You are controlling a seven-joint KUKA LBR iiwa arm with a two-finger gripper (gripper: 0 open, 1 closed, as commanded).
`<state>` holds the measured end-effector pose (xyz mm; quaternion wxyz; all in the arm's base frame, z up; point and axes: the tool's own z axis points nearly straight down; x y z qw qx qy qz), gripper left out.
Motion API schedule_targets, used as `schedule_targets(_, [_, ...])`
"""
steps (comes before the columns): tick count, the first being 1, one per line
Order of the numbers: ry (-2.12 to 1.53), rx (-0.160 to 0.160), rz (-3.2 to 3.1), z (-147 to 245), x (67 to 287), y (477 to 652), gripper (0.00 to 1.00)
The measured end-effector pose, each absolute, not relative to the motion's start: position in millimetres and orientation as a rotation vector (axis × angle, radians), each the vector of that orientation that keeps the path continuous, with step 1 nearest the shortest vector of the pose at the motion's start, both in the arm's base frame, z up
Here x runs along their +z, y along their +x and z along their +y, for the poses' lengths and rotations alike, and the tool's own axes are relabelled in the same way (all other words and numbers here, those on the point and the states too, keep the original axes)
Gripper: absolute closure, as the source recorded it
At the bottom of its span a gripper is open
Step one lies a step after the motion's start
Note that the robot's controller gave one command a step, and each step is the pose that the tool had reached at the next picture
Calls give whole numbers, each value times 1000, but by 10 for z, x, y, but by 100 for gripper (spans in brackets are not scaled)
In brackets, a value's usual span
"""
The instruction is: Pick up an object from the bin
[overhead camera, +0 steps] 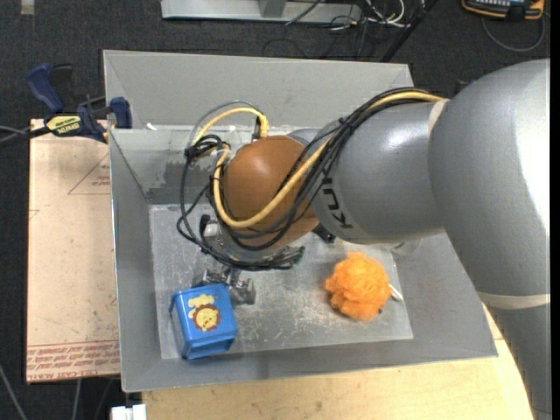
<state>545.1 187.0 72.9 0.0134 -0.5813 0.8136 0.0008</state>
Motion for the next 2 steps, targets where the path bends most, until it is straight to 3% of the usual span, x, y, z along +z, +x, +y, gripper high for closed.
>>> schedule_targets(2, [-1828,2,2514,1875,738,5480,100])
